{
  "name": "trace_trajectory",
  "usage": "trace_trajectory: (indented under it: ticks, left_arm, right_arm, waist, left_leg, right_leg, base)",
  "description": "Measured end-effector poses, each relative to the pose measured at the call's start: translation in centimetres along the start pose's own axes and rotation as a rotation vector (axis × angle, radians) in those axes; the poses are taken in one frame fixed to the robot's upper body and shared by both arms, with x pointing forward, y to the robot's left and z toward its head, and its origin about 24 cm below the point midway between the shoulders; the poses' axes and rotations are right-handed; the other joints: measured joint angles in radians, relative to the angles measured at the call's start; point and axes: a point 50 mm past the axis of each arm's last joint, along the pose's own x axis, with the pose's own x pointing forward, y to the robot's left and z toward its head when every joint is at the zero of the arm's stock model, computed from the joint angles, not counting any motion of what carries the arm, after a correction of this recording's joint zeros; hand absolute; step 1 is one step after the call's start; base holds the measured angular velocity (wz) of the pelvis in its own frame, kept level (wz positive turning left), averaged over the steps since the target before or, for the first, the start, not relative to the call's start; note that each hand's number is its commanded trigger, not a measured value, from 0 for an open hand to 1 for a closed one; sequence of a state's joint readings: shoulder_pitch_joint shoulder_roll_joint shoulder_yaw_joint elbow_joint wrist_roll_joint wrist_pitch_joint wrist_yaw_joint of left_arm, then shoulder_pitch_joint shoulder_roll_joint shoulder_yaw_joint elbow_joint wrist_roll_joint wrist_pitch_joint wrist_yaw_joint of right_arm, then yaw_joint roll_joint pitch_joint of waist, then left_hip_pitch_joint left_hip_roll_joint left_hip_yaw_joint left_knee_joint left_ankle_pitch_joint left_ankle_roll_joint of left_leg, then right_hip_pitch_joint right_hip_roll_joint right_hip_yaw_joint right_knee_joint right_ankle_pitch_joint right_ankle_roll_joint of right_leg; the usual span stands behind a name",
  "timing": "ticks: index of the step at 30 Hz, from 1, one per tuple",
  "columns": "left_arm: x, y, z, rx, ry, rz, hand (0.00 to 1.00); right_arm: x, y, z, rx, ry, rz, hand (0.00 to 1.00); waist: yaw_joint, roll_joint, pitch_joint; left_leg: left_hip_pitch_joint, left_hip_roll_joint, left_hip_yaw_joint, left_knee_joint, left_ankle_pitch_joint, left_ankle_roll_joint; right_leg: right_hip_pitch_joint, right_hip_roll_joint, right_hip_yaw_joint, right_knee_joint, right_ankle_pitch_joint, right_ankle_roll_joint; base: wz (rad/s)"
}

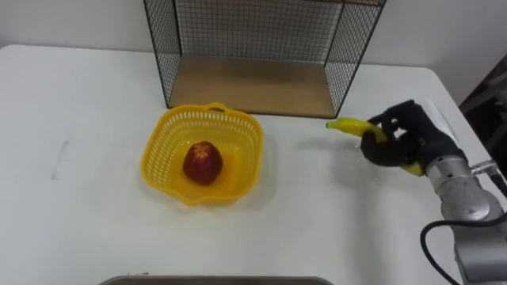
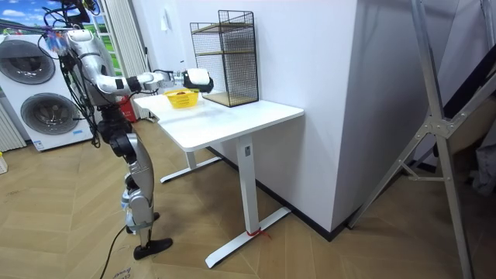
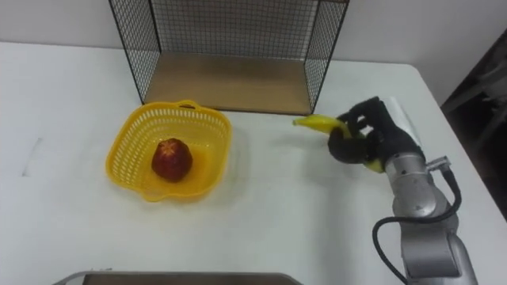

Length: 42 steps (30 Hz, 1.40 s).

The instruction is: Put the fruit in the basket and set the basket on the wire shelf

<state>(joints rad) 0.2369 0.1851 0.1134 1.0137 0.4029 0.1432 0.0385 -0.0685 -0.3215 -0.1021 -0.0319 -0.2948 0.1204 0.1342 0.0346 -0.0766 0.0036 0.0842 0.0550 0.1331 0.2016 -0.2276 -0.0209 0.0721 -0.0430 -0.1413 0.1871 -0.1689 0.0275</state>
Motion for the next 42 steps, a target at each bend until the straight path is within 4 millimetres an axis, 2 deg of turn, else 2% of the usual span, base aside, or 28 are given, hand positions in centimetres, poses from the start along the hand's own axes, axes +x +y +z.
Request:
trace_trajectory:
  ticks: [3,9,11,14,17,21,26,28,29,36,39,42]
  left_arm:
    - [0.0,-0.1,-0.2,0.002,0.002,-0.005,0.00]
    - [0.0,-0.9,-0.2,0.016,-0.002,-0.026,0.00]
    - [-0.1,-1.1,-0.1,0.014,-0.003,-0.030,0.00]
    - [-0.1,-1.1,0.0,0.014,-0.005,-0.031,0.00]
    - [-0.1,-1.1,0.0,0.015,-0.005,-0.030,0.00]
    - [0.0,-1.4,0.5,0.039,-0.021,-0.037,0.00]
    - [0.1,-1.4,1.4,0.038,-0.041,-0.046,0.00]
    - [0.1,-1.3,1.6,0.040,-0.045,-0.046,0.00]
    - [0.1,-1.3,1.7,0.040,-0.047,-0.046,0.00]
    - [0.3,-1.2,3.0,0.073,-0.074,-0.046,0.00]
    - [0.3,-1.2,3.3,0.076,-0.078,-0.044,0.00]
    - [0.3,-1.2,3.3,0.075,-0.072,-0.048,0.00]
  right_arm:
    - [-0.1,-0.3,1.4,0.052,-0.071,-0.008,1.00]
    - [-0.3,-0.7,3.0,0.044,-0.147,-0.026,1.00]
    - [-0.4,-0.6,3.4,0.046,-0.162,-0.029,1.00]
    - [-0.4,-0.3,3.8,0.066,-0.175,-0.028,1.00]
    - [-0.4,0.1,4.3,0.070,-0.197,-0.015,1.00]
    - [-0.5,2.0,5.6,0.062,-0.248,0.088,1.00]
    - [-0.6,3.6,6.0,0.008,-0.253,0.200,1.00]
    - [-0.5,4.0,6.3,-0.014,-0.260,0.221,1.00]
    - [-0.4,4.1,6.6,-0.009,-0.269,0.229,1.00]
    - [0.0,6.1,8.8,-0.004,-0.335,0.308,1.00]
    - [0.0,6.5,9.2,-0.016,-0.351,0.339,1.00]
    - [0.2,6.7,9.2,-0.019,-0.338,0.344,1.00]
  waist:
    - [0.000,-0.012,0.0037]
    - [0.003,-0.008,0.0041]
    - [0.004,-0.003,0.0025]
    - [0.007,0.006,-0.0087]
    - [0.023,0.014,-0.0079]
    - [0.032,0.016,-0.0059]
    - [0.055,0.014,-0.0035]
    - [0.058,0.012,-0.0010]
    - [0.059,0.012,0.0031]
    - [0.094,0.011,0.0035]
    - [0.109,0.004,0.0007]
    - [0.116,0.002,0.0011]
  left_leg:
    - [-0.005,0.000,0.000,0.001,0.000,0.000]
    - [-0.007,0.000,0.001,0.000,0.000,0.000]
    - [-0.008,0.001,0.001,0.001,0.000,0.000]
    - [-0.006,0.002,0.003,0.001,0.000,0.000]
    - [-0.004,0.002,0.005,0.002,0.000,0.000]
    - [-0.005,0.002,0.003,0.001,0.000,-0.001]
    - [-0.006,0.002,0.001,0.001,0.000,-0.001]
    - [-0.006,0.002,0.001,-0.001,0.000,-0.001]
    - [-0.007,0.002,0.001,-0.002,0.000,-0.001]
    - [-0.016,0.002,0.001,-0.005,0.000,-0.001]
    - [-0.025,0.001,-0.002,-0.003,0.000,-0.001]
    - [-0.027,0.000,-0.006,-0.003,0.000,0.000]
  right_leg:
    - [-0.001,0.000,0.001,-0.001,0.000,0.000]
    - [-0.002,0.001,0.002,0.001,0.000,0.000]
    - [-0.002,0.002,0.002,0.001,0.001,-0.002]
    - [-0.002,0.002,0.002,0.002,0.001,-0.002]
    - [0.000,0.002,0.003,0.003,0.002,-0.002]
    - [0.000,0.002,0.000,0.002,0.002,-0.002]
    - [0.000,0.002,-0.001,0.003,0.002,-0.002]
    - [0.000,0.002,0.000,0.002,0.002,-0.002]
    - [-0.002,0.002,0.000,0.002,0.002,-0.002]
    - [-0.011,0.002,-0.002,0.001,0.002,-0.002]
    - [-0.019,0.001,-0.005,0.001,0.002,-0.002]
    - [-0.019,0.000,-0.011,0.000,0.002,-0.002]
  base:
    - [0.00]
    - [0.00]
    - [0.00]
    - [0.00]
    - [0.00]
    - [0.00]
    - [0.00]
    - [0.00]
    - [0.00]
    - [0.00]
    - [0.02]
    - [0.04]
